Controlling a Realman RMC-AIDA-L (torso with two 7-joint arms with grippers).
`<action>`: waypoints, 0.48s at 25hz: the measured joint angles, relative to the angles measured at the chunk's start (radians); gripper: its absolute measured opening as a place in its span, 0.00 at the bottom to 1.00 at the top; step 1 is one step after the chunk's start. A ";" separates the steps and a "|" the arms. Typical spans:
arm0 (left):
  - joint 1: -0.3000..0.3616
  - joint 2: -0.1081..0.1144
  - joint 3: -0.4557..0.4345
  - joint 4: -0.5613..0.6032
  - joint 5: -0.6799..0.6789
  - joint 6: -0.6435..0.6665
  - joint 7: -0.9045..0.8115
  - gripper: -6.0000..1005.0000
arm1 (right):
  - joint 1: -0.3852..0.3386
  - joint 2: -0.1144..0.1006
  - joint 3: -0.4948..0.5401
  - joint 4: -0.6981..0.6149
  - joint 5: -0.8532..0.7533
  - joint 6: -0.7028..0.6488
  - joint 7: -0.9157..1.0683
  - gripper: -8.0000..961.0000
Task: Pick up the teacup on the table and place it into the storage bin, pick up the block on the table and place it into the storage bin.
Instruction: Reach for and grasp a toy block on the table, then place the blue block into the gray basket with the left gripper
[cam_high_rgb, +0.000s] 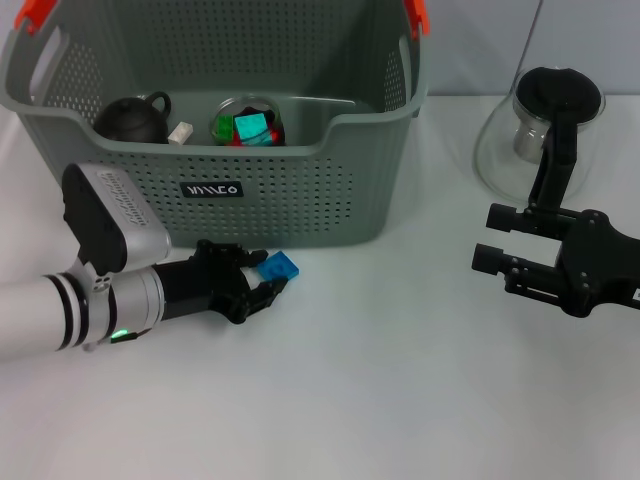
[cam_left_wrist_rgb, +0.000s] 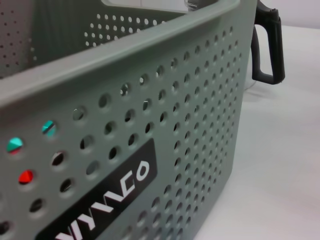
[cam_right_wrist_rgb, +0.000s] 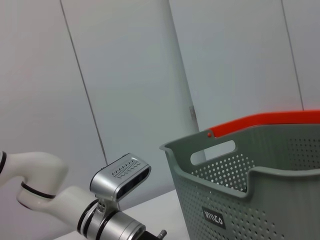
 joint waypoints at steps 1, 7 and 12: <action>0.000 0.000 0.000 0.002 0.000 0.000 -0.001 0.49 | 0.000 0.000 0.000 0.000 0.000 0.000 0.000 0.67; 0.001 0.002 -0.001 0.006 0.000 0.012 -0.009 0.41 | 0.001 -0.002 0.000 0.000 0.000 0.000 0.005 0.67; 0.064 0.023 -0.003 0.118 0.012 0.217 -0.121 0.42 | 0.003 -0.005 0.000 0.000 0.002 -0.012 0.010 0.67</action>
